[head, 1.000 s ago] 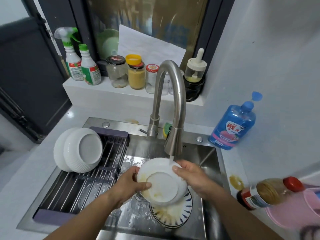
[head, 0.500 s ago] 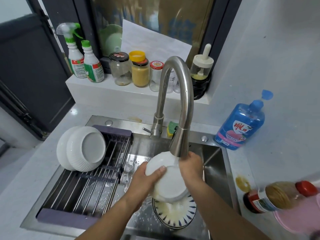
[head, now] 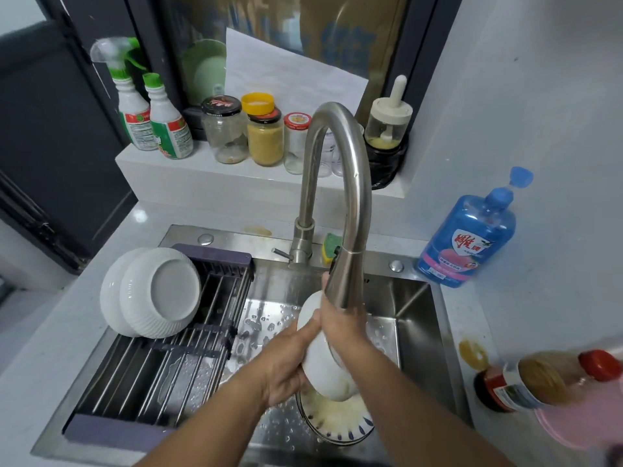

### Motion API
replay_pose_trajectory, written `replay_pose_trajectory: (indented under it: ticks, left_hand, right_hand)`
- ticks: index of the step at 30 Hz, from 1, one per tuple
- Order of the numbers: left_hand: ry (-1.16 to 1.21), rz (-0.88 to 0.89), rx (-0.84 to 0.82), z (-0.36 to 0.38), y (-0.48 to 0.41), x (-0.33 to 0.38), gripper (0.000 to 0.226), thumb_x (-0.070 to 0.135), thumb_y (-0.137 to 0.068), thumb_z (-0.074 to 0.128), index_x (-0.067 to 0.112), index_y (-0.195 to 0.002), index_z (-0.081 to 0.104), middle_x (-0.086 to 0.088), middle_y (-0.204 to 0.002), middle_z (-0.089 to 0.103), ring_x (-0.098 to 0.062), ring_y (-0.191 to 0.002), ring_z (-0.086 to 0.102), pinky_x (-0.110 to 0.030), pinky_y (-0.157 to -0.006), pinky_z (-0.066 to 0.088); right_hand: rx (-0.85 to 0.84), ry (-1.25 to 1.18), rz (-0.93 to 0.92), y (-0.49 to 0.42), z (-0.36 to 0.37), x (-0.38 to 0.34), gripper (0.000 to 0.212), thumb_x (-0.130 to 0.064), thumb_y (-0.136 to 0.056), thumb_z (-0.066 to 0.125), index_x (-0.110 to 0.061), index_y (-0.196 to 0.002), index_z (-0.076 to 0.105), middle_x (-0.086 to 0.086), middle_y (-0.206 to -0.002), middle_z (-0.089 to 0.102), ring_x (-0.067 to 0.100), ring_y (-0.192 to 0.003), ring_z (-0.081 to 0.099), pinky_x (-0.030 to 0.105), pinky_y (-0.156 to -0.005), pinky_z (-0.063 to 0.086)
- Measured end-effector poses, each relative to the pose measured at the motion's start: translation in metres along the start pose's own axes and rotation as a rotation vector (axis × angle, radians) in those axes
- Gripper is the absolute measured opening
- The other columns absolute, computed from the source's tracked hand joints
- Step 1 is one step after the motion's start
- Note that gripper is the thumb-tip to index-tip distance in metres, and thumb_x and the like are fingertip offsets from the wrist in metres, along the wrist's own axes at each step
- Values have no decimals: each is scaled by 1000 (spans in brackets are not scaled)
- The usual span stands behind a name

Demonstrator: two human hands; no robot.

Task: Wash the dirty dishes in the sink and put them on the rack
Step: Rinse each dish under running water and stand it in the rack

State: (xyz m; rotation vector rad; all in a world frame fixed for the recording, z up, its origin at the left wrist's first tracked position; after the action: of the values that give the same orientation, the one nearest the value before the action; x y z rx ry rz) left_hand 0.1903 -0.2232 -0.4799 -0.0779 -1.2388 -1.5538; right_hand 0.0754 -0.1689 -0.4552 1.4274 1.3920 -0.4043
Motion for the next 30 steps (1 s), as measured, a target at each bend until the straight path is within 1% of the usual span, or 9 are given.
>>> replay_pose_trajectory:
  ticks: [3, 7, 12, 15, 18, 20, 24, 28, 30]
  left_hand:
    - [165, -22, 44, 3, -3, -11, 47, 44, -105, 48, 8, -131, 62, -22, -114, 73, -36, -98, 74, -48, -68, 62]
    - [335, -30, 133, -8, -8, -11, 49, 39, -105, 46, 8, -143, 52, -11, -106, 71, -25, -96, 68, -41, -86, 55]
    - [660, -99, 130, -18, -14, -13, 56, 43, -103, 52, -2, -137, 56, -23, -122, 68, -36, -112, 67, -51, -92, 59]
    - [717, -84, 199, -30, -8, -7, 55, 42, -105, 49, -5, -131, 57, -32, -110, 70, -42, -103, 68, -65, -72, 56]
    - [685, -55, 178, -34, 4, -1, 47, 38, -105, 49, -4, -122, 58, -33, -100, 72, -46, -90, 71, -70, -65, 54]
    - [621, -41, 138, -35, 11, 0, 45, 36, -105, 49, -3, -123, 59, -31, -107, 72, -48, -88, 73, -72, -66, 53]
    - [490, -54, 23, -40, 11, -2, 50, 36, -101, 53, 3, -138, 56, -25, -131, 65, -48, -121, 61, -72, -106, 38]
    - [178, -27, -31, -35, 12, 5, 48, 40, -102, 51, 10, -139, 56, -22, -132, 66, -43, -123, 61, -71, -104, 42]
    - [39, -17, -50, -26, 12, 5, 49, 42, -102, 51, 11, -140, 55, -20, -128, 68, -39, -119, 65, -66, -99, 50]
  right_hand:
    - [-155, 60, 12, 13, 36, 7, 39, -31, -108, 41, -21, -146, 44, 13, -142, 53, 30, -129, 51, 25, -100, 36]
    - [-211, 439, -205, 34, 50, -5, 52, -50, -109, 18, -29, -137, 56, -6, -149, 50, 19, -141, 42, 41, -119, 27]
    - [-169, 698, -465, 48, 49, -7, 46, -45, -108, 21, -33, -130, 60, -13, -133, 60, 11, -125, 54, 41, -112, 34]
    - [-113, 558, -546, 52, 30, -4, 49, -43, -104, 21, -30, -120, 66, -11, -122, 67, 15, -110, 63, 41, -107, 38]
    - [-142, 336, -395, 18, 17, 28, 49, -52, -100, 33, -27, -122, 69, 0, -124, 69, 21, -114, 63, 42, -104, 47]
    - [-155, 150, -117, -4, 10, 54, 55, -65, -94, 39, -26, -121, 66, 0, -124, 66, 21, -117, 60, 44, -106, 47]
    - [-241, 133, 90, -13, -2, 51, 30, -24, -108, 33, -13, -110, 61, 7, -102, 61, 20, -89, 54, 35, -88, 48]
    - [-257, 290, 187, -22, -2, 42, 39, -6, -109, 29, 13, -140, 45, 30, -142, 49, 40, -129, 50, 42, -109, 39]
    - [-261, 334, 158, -17, 11, 31, 47, -20, -110, 37, 8, -148, 37, 29, -150, 42, 42, -137, 43, 41, -112, 34]
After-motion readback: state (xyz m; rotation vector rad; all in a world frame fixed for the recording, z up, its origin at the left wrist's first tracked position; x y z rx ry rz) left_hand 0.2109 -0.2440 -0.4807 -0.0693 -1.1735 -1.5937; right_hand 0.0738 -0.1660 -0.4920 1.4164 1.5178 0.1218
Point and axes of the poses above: each hand's wrist, its own y-axis away from the middle knuckle, its own z-axis out of the palm, x = y × z, the point moved 9 cm from there along -y, towards the middle knuckle
